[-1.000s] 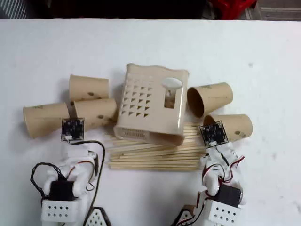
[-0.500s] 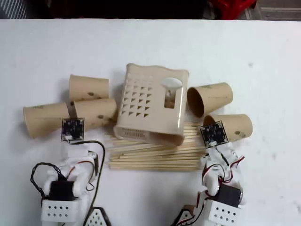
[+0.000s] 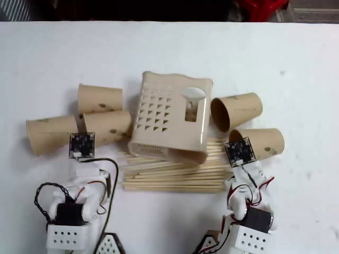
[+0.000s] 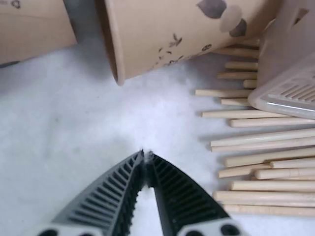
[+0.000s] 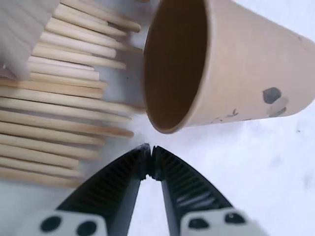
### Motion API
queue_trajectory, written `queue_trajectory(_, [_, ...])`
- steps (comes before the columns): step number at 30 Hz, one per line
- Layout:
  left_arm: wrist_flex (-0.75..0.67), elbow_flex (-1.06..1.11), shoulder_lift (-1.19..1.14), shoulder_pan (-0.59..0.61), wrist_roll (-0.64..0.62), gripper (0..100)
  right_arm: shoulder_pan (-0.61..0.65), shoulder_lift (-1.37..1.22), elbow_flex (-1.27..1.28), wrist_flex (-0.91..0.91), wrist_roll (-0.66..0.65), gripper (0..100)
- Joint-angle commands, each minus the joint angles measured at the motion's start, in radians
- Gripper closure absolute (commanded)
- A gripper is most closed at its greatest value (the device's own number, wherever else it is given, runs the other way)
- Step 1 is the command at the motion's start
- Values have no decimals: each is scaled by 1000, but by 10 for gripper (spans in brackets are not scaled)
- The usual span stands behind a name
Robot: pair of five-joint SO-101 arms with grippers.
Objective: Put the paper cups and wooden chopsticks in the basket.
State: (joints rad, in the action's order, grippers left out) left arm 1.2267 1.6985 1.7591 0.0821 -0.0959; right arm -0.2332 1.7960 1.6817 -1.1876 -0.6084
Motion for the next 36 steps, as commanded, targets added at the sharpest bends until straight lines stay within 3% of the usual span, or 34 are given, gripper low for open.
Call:
queue_trajectory(1, [6, -2, 10, 7, -6, 967, -5, 7, -12, 119, 0, 978])
queue_trajectory(8, [6, -2, 10, 5, -6, 967, -19, 2, -334, 131, 8, 978])
queue_trajectory(14, [6, -2, 10, 5, -6, 967, 2, -143, -578, 133, 138, 978])
queue_trajectory(24, [6, -2, 10, 7, -6, 967, 240, -947, -1160, 114, 290, 975])
queue_trajectory(31, [6, -2, 10, 7, -6, 967, 403, -1486, -1550, -13, 299, 811])
queue_trajectory(36, [6, -2, 10, 7, -6, 967, 412, -1741, -1734, -31, 301, 800])
